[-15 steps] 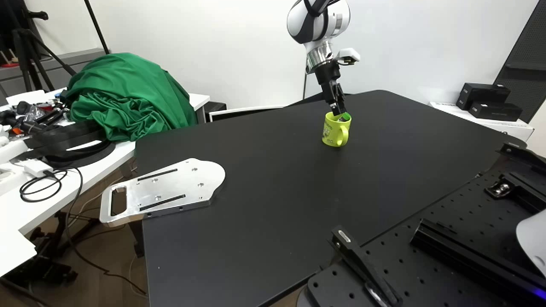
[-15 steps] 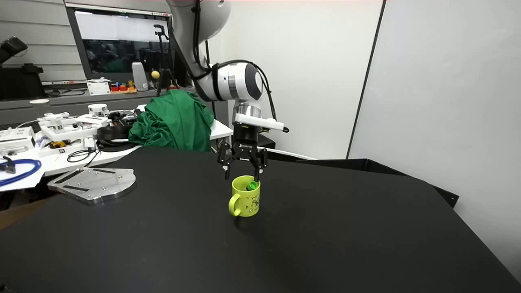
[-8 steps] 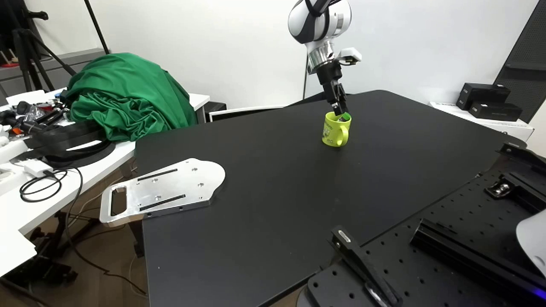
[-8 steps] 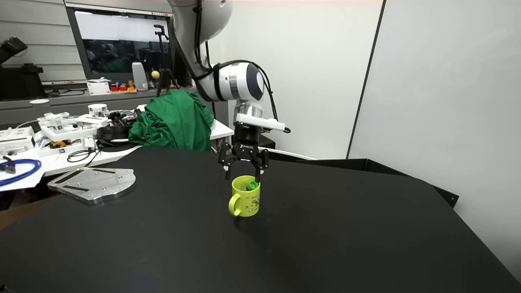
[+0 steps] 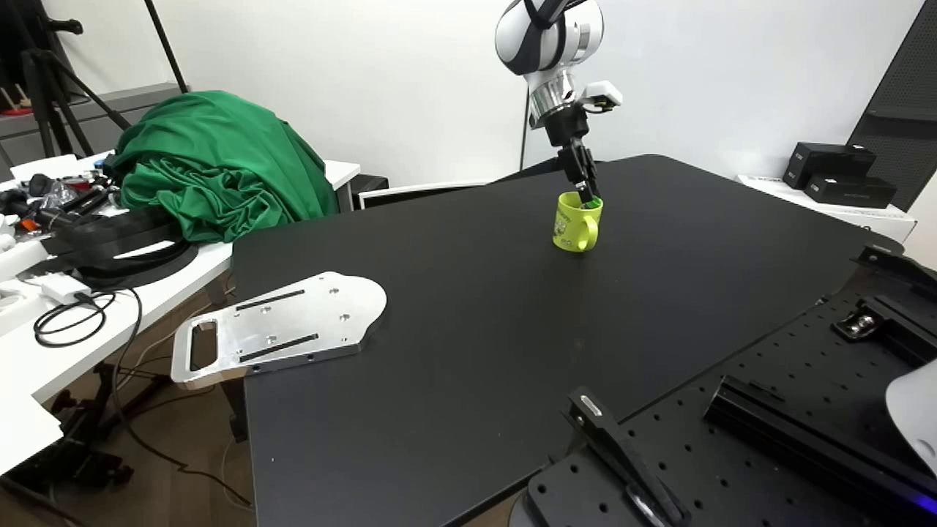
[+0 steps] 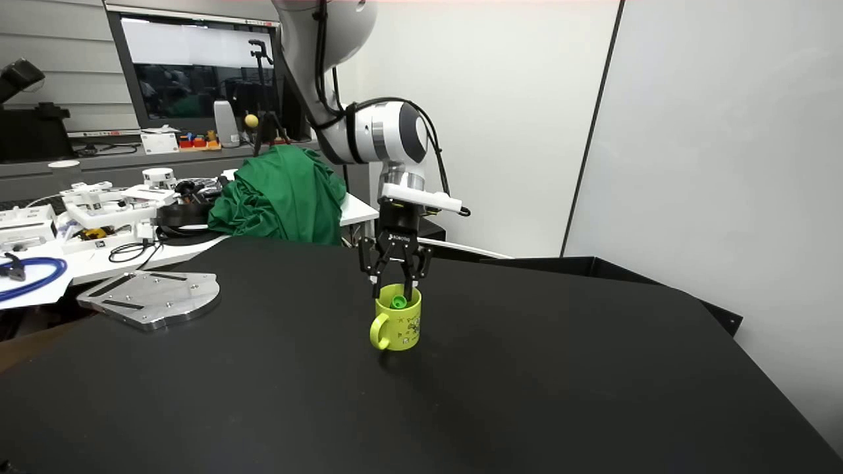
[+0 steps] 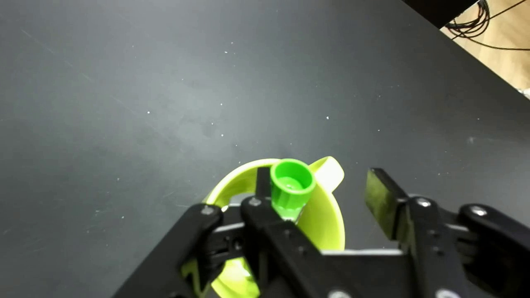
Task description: Pick up the object from the cup and place it on the table
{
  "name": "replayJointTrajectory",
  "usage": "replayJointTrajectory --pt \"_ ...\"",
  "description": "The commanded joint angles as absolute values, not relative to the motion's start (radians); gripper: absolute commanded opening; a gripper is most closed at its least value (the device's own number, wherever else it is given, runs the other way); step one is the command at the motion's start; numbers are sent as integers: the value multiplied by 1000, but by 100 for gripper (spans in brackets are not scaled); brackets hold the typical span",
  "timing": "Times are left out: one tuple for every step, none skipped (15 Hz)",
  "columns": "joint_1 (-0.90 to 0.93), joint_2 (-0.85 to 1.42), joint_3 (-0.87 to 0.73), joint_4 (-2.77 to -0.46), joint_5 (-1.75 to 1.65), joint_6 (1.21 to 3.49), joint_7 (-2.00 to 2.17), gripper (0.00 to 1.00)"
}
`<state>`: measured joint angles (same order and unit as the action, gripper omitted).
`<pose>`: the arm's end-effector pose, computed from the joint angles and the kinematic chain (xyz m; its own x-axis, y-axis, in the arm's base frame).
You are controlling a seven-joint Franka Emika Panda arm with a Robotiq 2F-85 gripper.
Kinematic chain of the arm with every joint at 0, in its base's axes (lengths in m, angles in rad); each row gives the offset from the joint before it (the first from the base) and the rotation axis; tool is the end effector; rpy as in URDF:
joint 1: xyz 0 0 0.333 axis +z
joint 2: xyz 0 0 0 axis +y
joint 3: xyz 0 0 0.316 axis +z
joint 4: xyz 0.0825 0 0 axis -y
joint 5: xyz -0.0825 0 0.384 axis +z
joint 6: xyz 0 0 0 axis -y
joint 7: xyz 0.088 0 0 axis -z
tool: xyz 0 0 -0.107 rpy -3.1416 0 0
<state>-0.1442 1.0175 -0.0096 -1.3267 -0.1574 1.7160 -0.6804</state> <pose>0.6440 -0.1137 0.0823 0.6472 0.5444 -0.5336 0.4744 -0.8356 -0.2772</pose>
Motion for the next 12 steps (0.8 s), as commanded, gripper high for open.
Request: replayJointTrajectory --pt "-154 1035 -4 -1287 -156 1686 -655 31" --pt "-156 1035 -4 -1287 -155 1687 -655 25" --pt "-157 1036 -5 -1286 -155 1686 -655 17" --pt "-158 1037 -5 -1285 -154 1686 -655 11" --pt "-160 1037 -5 -1283 -154 1685 -656 5" --pt "-162 1038 -5 -1282 -153 1684 -656 7" --pt "-165 1038 -5 -1281 -152 1683 -657 7" --pt "-168 1037 -5 -1280 -150 1682 -657 7" --pt "-170 1037 -4 -1279 -148 1680 -658 7" --pt "-172 1035 -3 -1278 -146 1676 -658 7" --pt "-173 1031 -3 -1278 -145 1676 -657 7" --pt "-173 1025 -1 -1279 -144 1675 -657 7"
